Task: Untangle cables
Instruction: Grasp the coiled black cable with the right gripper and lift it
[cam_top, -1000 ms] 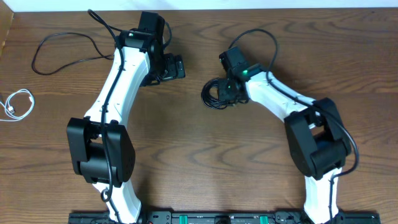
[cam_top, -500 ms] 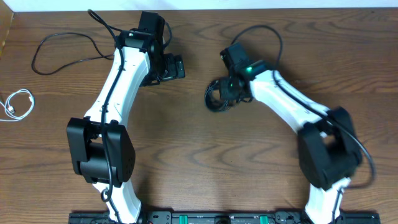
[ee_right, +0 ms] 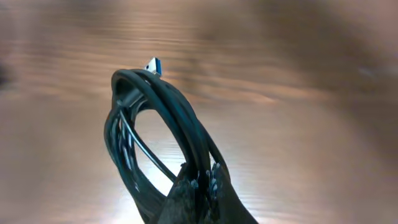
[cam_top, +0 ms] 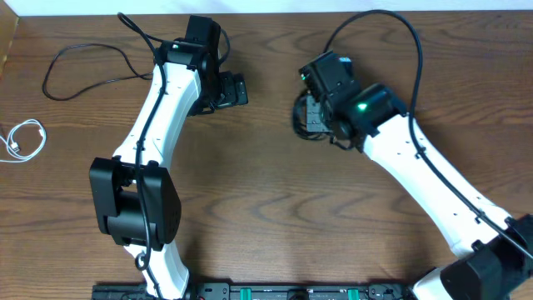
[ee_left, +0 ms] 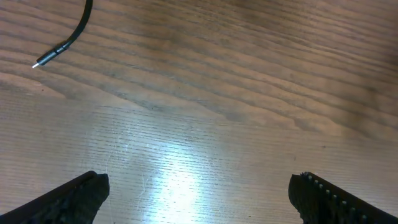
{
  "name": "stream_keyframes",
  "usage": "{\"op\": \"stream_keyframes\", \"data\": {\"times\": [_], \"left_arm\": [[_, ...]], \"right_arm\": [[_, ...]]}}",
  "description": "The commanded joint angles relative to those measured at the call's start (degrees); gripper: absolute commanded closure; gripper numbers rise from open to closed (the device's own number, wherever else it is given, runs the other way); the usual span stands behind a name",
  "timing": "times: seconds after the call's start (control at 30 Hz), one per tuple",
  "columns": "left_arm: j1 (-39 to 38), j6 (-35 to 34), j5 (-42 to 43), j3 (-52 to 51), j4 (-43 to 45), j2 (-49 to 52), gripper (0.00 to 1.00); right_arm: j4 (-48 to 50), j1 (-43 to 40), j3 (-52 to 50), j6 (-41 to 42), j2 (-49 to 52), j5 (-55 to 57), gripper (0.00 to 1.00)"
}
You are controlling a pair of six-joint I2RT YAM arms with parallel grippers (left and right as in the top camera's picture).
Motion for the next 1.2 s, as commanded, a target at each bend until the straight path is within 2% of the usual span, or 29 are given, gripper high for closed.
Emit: {"op": "stream_keyframes", "data": {"times": [0.0,0.17,0.23,0.33,0.4,0.47,0.57,0.63,0.83,1.17], "left_arm": [[0.0,0.0,-0.7,-0.3,-0.3,0.3,0.02],[0.0,0.0,-0.7,-0.3,-0.3,0.3,0.02],[0.0,0.0,-0.7,-0.3,-0.3,0.3,0.02],[0.0,0.0,-0.7,-0.3,-0.3,0.3,0.02],[0.0,0.0,-0.7,-0.3,-0.3,0.3,0.02],[0.0,0.0,-0.7,-0.3,-0.3,0.3,0.02],[0.0,0.0,-0.7,-0.3,-0.3,0.3,0.02],[0.0,0.0,-0.7,-0.3,-0.3,0.3,0.02],[0.0,0.0,-0.7,-0.3,-0.3,0.3,0.02],[0.0,0.0,-0.7,-0.3,-0.3,0.3,0.02]], "right_arm": [[0.5,0.6,0.0,5.1,0.3,3.9,0.99],[6.9,0.5,0.0,-6.5,0.3,-18.9,0.99],[7.4,0.5,0.0,-6.8,0.3,-15.8,0.99],[3.5,0.5,0.0,4.5,0.4,0.0,0.98],[1.2,0.5,0.0,10.2,0.4,5.4,0.98],[1.8,0.5,0.0,10.1,0.4,2.0,0.99],[4.8,0.5,0.0,0.8,0.4,-10.2,0.99],[6.1,0.5,0.0,-4.2,0.4,-13.7,0.98],[4.6,0.5,0.0,0.5,0.4,-9.2,0.98],[3.7,-0.4,0.0,0.6,0.4,-9.2,0.98]]}}
